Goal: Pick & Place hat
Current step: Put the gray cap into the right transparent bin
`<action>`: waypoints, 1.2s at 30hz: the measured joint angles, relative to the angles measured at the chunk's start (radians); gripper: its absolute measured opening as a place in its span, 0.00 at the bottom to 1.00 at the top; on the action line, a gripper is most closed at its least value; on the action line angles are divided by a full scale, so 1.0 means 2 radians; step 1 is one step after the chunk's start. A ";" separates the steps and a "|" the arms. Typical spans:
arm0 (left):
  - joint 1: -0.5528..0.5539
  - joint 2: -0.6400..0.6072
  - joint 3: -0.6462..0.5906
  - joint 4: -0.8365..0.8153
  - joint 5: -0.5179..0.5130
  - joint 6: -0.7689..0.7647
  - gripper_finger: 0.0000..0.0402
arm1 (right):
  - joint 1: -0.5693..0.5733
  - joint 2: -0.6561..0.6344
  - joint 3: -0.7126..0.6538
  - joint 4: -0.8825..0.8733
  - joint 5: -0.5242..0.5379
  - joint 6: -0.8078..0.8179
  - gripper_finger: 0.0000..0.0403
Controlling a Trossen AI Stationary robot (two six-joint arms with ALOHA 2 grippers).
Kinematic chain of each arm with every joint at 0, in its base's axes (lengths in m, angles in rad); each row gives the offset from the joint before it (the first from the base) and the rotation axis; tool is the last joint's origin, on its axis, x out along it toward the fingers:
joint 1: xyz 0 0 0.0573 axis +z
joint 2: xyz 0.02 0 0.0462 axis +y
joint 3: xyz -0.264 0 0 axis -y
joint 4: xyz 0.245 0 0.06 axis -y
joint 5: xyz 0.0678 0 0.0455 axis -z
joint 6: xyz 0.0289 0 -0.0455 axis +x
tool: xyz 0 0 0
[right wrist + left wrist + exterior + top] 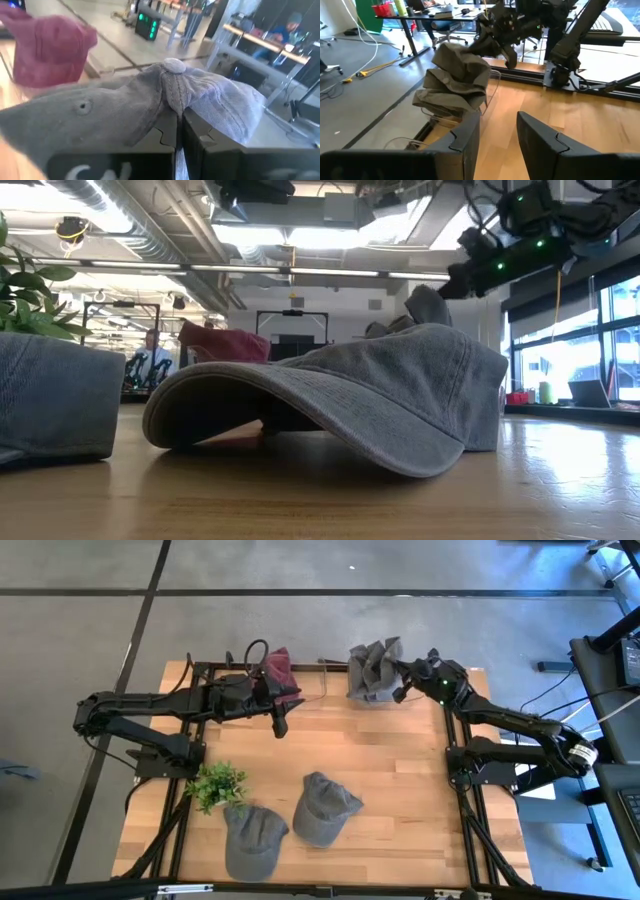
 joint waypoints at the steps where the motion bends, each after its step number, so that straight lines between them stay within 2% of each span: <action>1: 0.000 0.000 0.000 0.000 -0.002 0.000 0.31 | 0.000 0.008 0.000 0.000 0.000 0.000 0.03; 8: 0.000 0.000 0.000 0.000 -0.010 0.001 0.31 | 0.000 0.058 0.000 0.000 0.001 0.012 0.06; 16: 0.000 0.000 0.000 0.000 -0.010 0.001 0.31 | 0.000 0.072 0.000 0.004 0.001 0.010 0.12; 22: 0.000 0.000 0.000 0.000 -0.010 0.001 0.31 | 0.000 0.070 0.005 0.002 0.001 0.015 0.29; 28: 0.000 0.000 0.000 -0.002 -0.010 0.000 0.31 | 0.004 0.069 0.040 0.003 0.000 0.039 0.46; 36: -0.001 0.000 0.000 -0.068 0.031 -0.030 0.31 | 0.036 0.069 0.106 0.001 -0.002 0.040 0.53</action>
